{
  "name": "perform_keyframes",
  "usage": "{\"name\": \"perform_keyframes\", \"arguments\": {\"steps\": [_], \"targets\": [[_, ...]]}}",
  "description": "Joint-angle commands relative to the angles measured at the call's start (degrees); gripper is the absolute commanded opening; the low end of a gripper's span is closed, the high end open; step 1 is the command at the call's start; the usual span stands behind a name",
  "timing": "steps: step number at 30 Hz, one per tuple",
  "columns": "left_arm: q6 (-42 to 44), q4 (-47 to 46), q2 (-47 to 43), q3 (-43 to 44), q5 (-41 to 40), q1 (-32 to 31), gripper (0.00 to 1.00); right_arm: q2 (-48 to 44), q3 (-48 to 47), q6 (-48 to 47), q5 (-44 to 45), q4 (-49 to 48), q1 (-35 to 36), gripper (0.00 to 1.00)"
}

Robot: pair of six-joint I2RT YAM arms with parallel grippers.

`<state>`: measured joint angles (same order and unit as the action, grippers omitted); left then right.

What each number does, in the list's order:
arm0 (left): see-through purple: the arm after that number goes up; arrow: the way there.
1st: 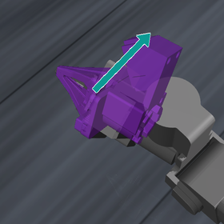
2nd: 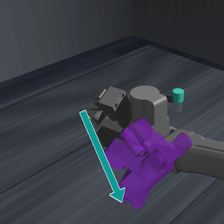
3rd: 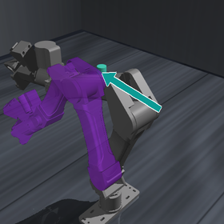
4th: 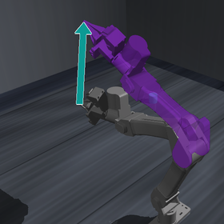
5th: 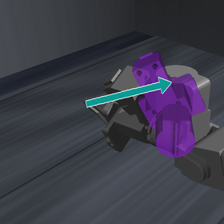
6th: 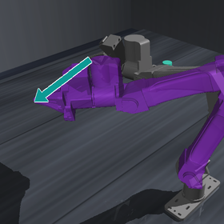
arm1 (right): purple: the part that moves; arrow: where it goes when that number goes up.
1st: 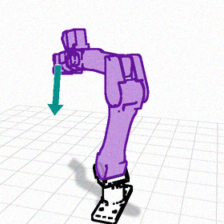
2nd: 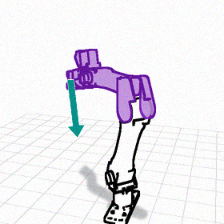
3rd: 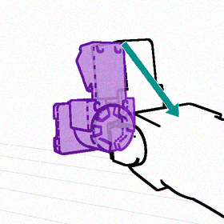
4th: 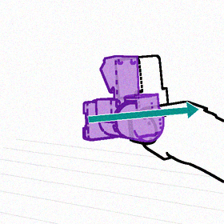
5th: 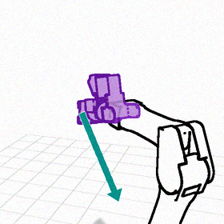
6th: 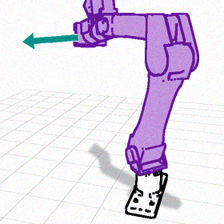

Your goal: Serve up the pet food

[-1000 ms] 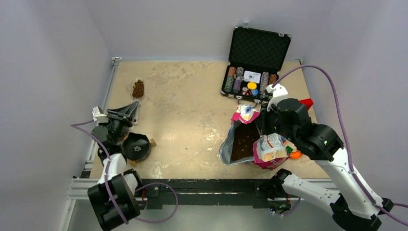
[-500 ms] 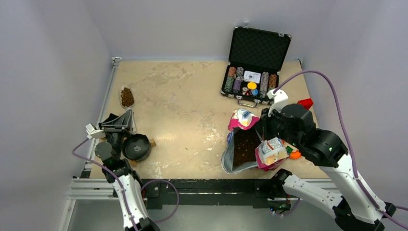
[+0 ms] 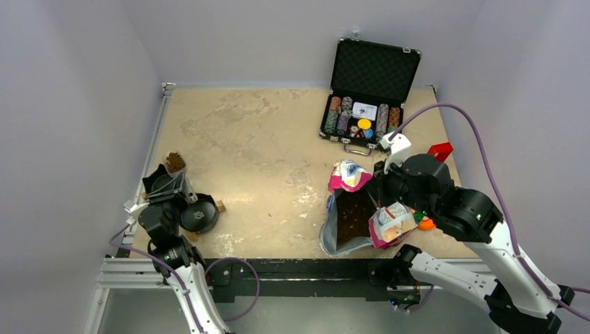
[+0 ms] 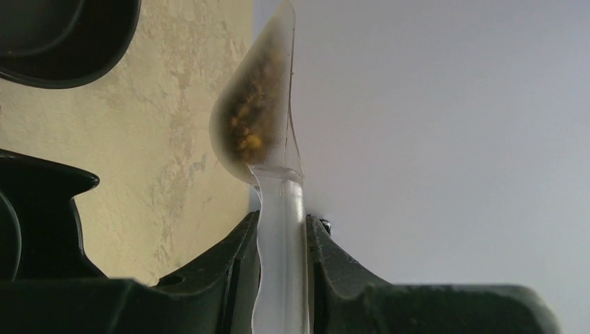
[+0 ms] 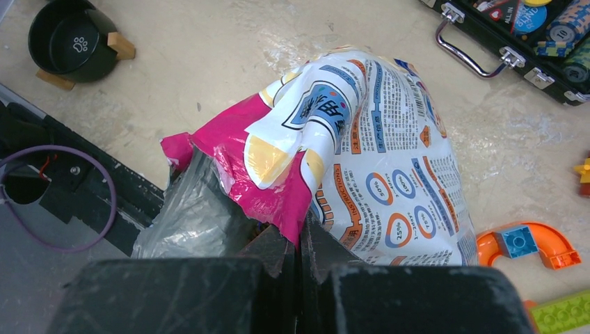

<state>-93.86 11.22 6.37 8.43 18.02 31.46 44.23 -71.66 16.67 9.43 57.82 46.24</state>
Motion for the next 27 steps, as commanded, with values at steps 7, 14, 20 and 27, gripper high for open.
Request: {"name": "perform_keyframes", "arguments": {"steps": [7,14,20,27], "targets": [[0.6,12.9,-4.4,6.6,-8.1,0.3,0.0,-1.8,-3.9,-0.9,1.2,-8.4,1.4,0.0],[-1.3,19.8,-3.5,8.5,-10.3,0.3,0.0,-1.8,-4.1,-1.0,1.5,-8.4,1.4,0.0],[-3.2,24.6,-1.2,10.2,-10.6,0.4,0.0,-1.8,-3.9,-1.1,1.7,-8.3,1.4,0.0],[-4.5,26.0,3.5,12.5,-11.8,0.4,0.0,-1.8,-3.9,-1.2,2.7,-8.3,1.4,0.0]]}}
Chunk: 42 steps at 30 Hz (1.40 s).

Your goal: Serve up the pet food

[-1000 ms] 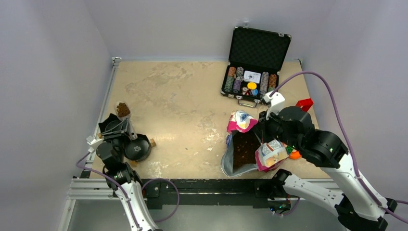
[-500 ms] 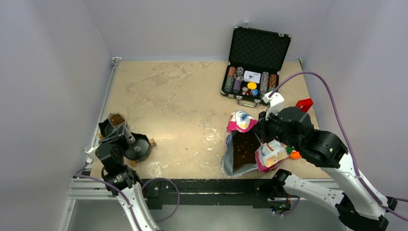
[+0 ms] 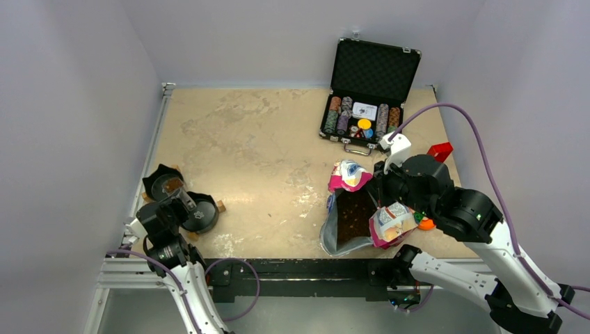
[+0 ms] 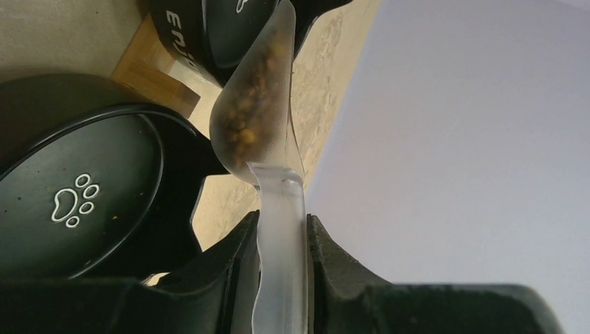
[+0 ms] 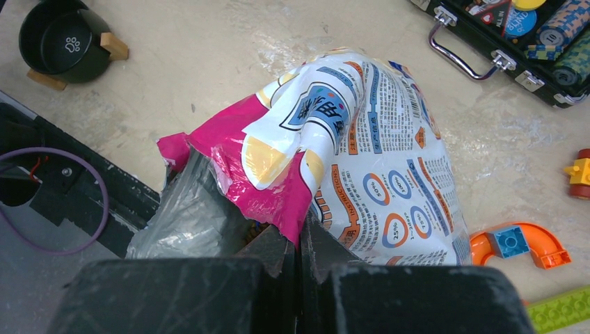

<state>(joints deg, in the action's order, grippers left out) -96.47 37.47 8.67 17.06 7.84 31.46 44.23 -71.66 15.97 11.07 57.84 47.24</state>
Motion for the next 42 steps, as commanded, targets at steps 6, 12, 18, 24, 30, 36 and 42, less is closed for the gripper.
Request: {"name": "perform_keyframes", "arguments": {"steps": [6,12,18,24,30,36,42], "targets": [[-3.6,1.5,4.1,5.1,-3.5,0.3,0.0,-1.6,-4.1,-0.7,1.4,-8.4,0.5,0.0],[-3.9,2.8,8.8,7.1,-2.7,0.4,0.0,-1.5,-4.0,-0.9,2.0,-8.4,0.4,0.0],[-4.9,5.2,14.5,11.1,-1.4,0.4,0.0,-1.4,-4.1,-1.1,2.5,-8.4,0.4,0.0],[-1.5,11.8,22.7,18.4,-1.6,0.3,0.0,-1.4,-4.0,-1.1,2.9,-8.4,0.4,0.0],[-1.3,16.6,29.3,23.3,-1.7,0.3,0.0,-1.6,-4.0,-1.5,3.6,-8.4,0.4,0.0],[-0.3,17.8,36.1,29.0,-1.2,0.4,0.0,-1.4,-4.0,-1.7,4.0,-8.4,0.4,0.0],[-0.2,26.2,44.6,37.3,-1.9,0.4,0.0,-1.4,-4.1,-2.2,4.6,-8.6,0.4,0.0]]}}
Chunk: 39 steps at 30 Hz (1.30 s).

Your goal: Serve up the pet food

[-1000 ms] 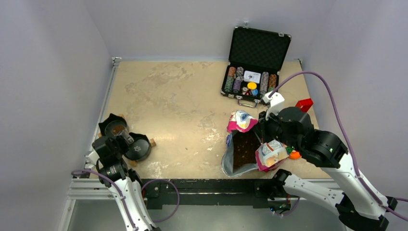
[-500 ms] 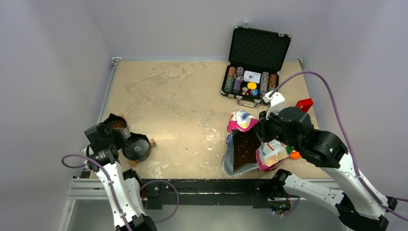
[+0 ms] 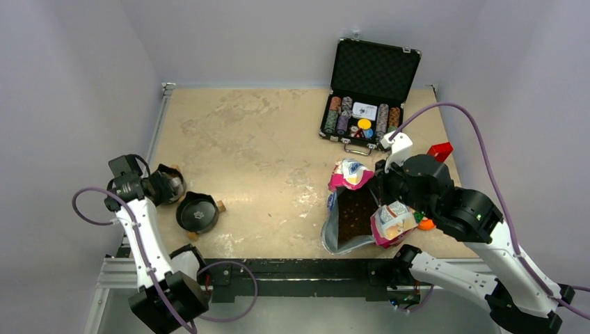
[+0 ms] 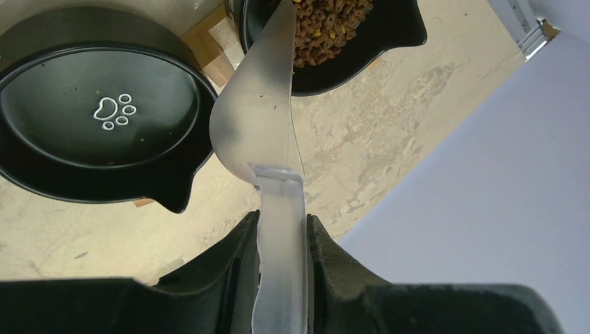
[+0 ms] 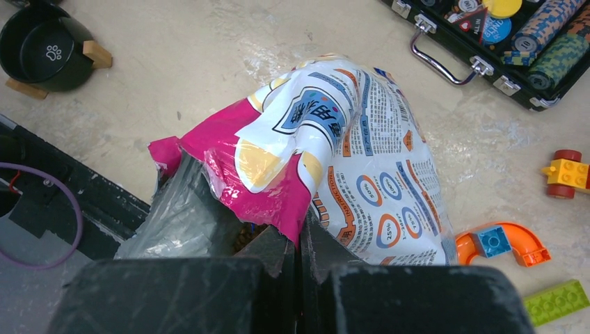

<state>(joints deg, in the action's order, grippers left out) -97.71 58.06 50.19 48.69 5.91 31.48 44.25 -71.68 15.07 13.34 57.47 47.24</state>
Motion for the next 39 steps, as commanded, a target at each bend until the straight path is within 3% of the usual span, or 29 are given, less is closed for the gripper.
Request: {"name": "perform_keyframes", "arguments": {"steps": [1,15,20,25,28,31,36,39], "targets": [[0.8,5.9,3.7,6.6,0.0,0.4,0.0,-1.4,-4.1,-1.4,2.3,-8.2,0.4,0.0],[1.8,9.8,11.8,18.6,2.9,0.4,0.0,-1.0,-4.5,-1.8,2.8,-8.6,0.4,0.0],[8.2,15.0,10.8,23.9,4.7,0.0,0.0,-0.6,-4.6,-1.6,2.9,-8.2,0.4,0.0],[10.7,18.5,4.1,24.8,5.8,-0.2,0.0,0.5,-5.5,-0.9,3.2,-7.7,0.4,0.0],[14.1,14.6,1.5,23.9,8.0,-5.8,0.0,1.9,-6.0,0.2,4.7,-7.0,0.3,0.0],[19.2,8.0,2.1,23.5,9.8,-17.4,0.0,4.1,-7.4,1.7,7.1,-5.6,0.3,0.0],[32.8,-13.7,3.8,21.9,17.5,-32.4,0.0,7.0,-9.8,4.1,12.4,-3.7,0.2,0.0],[39.9,-23.5,6.4,23.4,28.1,-38.2,0.0,8.8,-11.6,6.1,17.2,-1.8,0.1,0.0]]}}
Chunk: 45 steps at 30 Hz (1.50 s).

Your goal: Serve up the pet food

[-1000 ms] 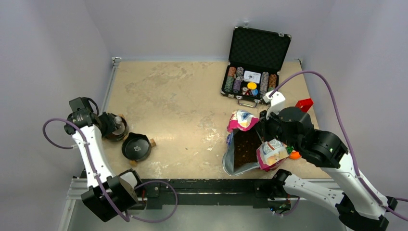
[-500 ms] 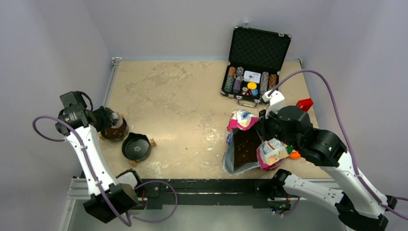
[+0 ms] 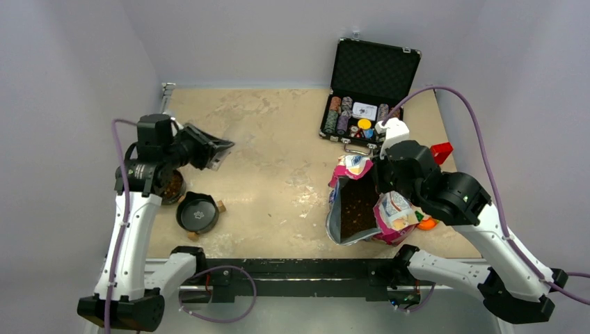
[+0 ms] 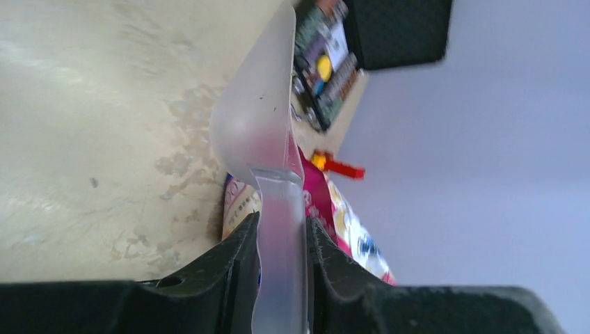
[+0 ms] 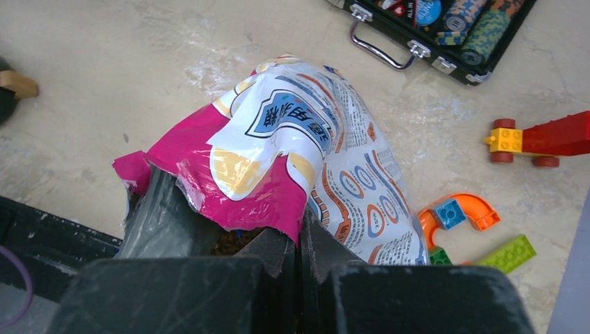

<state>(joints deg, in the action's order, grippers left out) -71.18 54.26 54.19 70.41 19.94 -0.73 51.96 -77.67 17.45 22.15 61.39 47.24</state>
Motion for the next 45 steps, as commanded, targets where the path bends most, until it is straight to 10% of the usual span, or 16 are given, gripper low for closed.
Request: {"name": "perform_keyframes", "arguments": {"steps": [1,7,16,23,33,45], "targets": [[15.3,-20.8,4.1,3.1,19.4,-7.4,0.0,1.6,-6.2,4.3,9.7,-5.1,0.0,0.0],[35.9,4.3,17.1,25.2,32.9,-23.6,0.0,3.6,-8.7,5.9,11.5,-4.2,-0.1,0.0],[32.6,15.2,19.6,34.5,33.3,-34.9,0.0,6.9,-13.1,4.7,12.6,-3.1,-0.1,0.0],[22.6,21.8,31.5,44.6,32.0,-47.5,0.0,8.7,-15.0,2.6,11.9,-4.7,-0.1,0.0],[11.9,36.7,49.4,59.3,10.3,-47.8,0.0,9.2,-16.3,3.8,12.8,-5.4,-0.1,0.0],[-22.5,25.7,45.9,41.7,0.8,-52.4,0.0,10.7,-17.2,5.4,13.3,-7.7,-0.1,0.0]]}}
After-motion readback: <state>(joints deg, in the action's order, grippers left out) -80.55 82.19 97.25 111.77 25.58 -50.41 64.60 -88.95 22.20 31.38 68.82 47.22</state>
